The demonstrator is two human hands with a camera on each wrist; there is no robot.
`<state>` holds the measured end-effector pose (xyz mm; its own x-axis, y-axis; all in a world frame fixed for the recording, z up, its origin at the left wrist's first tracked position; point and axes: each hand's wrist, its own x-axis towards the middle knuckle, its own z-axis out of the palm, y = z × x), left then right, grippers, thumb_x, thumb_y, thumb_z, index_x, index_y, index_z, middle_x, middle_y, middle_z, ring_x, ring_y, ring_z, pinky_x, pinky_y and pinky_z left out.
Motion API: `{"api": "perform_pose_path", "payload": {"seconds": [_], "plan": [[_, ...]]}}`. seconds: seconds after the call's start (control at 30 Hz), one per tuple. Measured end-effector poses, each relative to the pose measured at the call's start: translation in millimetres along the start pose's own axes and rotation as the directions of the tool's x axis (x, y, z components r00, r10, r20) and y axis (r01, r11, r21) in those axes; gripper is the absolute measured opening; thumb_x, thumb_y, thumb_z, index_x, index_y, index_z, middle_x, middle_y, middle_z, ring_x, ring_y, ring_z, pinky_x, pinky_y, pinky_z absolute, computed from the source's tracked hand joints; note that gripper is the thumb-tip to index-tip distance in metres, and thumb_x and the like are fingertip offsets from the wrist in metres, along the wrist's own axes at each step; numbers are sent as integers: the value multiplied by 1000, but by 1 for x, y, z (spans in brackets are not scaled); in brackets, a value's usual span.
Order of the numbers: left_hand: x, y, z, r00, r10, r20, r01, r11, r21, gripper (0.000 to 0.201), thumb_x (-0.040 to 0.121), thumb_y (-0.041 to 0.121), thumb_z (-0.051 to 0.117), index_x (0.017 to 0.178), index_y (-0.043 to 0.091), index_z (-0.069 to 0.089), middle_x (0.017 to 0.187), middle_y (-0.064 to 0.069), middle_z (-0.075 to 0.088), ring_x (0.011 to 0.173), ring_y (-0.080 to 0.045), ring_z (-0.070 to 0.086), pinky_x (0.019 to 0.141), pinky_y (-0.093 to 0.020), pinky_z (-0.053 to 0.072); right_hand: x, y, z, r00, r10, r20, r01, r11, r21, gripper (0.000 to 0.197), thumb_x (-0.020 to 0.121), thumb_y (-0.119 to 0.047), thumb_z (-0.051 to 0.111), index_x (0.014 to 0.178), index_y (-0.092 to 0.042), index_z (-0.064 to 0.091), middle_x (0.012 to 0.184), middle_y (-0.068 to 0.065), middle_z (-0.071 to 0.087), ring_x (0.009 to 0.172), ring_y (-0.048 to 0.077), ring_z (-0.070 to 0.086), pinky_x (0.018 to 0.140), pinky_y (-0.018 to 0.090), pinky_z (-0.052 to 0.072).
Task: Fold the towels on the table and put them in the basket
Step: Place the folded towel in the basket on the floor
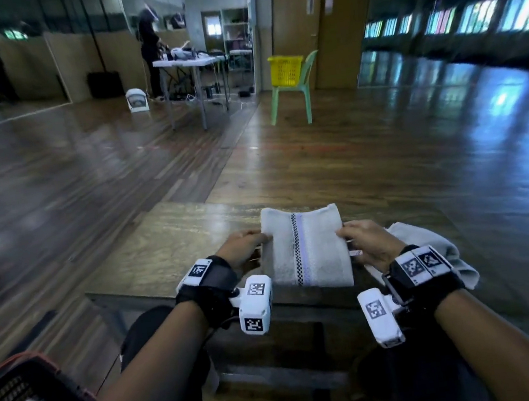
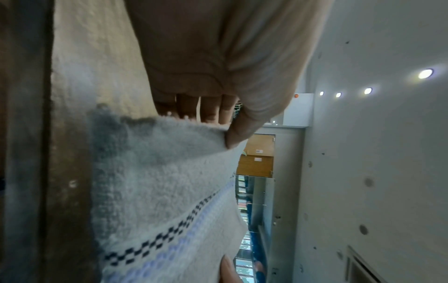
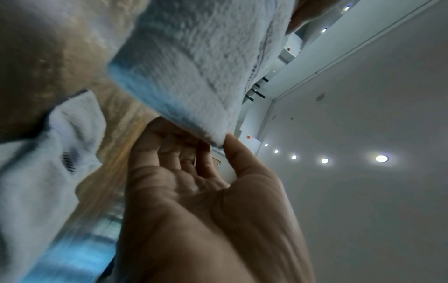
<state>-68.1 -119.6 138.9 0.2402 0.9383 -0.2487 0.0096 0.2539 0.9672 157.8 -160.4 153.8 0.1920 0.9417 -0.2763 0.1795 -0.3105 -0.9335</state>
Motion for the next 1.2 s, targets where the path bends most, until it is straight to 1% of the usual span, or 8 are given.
{"api": "perform_pose_path", "payload": {"seconds": [0.2,0.37,0.47,0.6,0.7,0.9,1.1,1.2], "plan": [[-50,58,-6,985,170,-34,-172,984,-54,10,92,9,55,87,12,63,80,-6,62,67,-17,58,54,-22,50,-47,-61,-6,982,-183,48,183,983,2,16,94,-8,47,103,-1,58,82,10,58,66,17,55,59,27,45],[-78,83,-23,968,204,-145,-217,973,-82,15,92,10,55,105,7,61,82,-5,60,69,-15,55,49,-19,48,-62,-94,9,958,-258,127,256,966,36,16,95,-9,47,105,-2,56,81,9,57,70,20,55,60,31,44],[-91,88,-40,949,225,-221,-248,965,-82,25,90,9,58,115,6,59,86,-7,60,72,-16,55,55,-24,47,-63,-107,29,939,-278,201,276,960,42,14,95,-11,47,102,-4,57,80,8,57,69,19,57,59,30,45],[-113,89,-73,916,249,-314,-281,958,-59,24,88,7,60,112,5,61,84,-8,59,68,-17,51,50,-19,45,-54,-123,65,908,-294,299,295,955,44,12,94,-12,48,90,-8,58,80,8,58,69,19,57,61,30,45],[-131,86,-102,878,249,-408,-298,953,-59,15,88,7,60,102,8,64,78,-5,58,62,-14,49,45,-18,41,-48,-134,102,862,-302,408,312,949,44,11,94,-15,49,93,-9,58,85,9,58,73,21,58,65,33,47],[-176,74,-158,762,210,-613,-316,946,-69,10,89,6,58,98,10,62,55,3,57,38,-3,46,37,-13,36,-45,-146,187,746,-320,584,346,936,72,16,94,-14,49,103,-6,59,84,8,58,71,20,57,60,31,46],[-234,50,-210,606,149,-781,-290,956,-42,10,90,6,56,86,12,62,63,-3,52,48,-11,42,35,-11,31,-64,-147,280,599,-297,744,356,930,84,15,94,-10,48,103,-5,58,80,7,57,67,18,56,55,29,47],[-258,36,-233,517,103,-850,-273,961,-49,13,89,3,56,83,12,62,55,0,52,38,-6,39,33,-11,27,-75,-142,323,532,-267,803,336,938,89,12,93,-11,49,95,-7,60,81,7,58,69,20,57,60,32,48]]}}
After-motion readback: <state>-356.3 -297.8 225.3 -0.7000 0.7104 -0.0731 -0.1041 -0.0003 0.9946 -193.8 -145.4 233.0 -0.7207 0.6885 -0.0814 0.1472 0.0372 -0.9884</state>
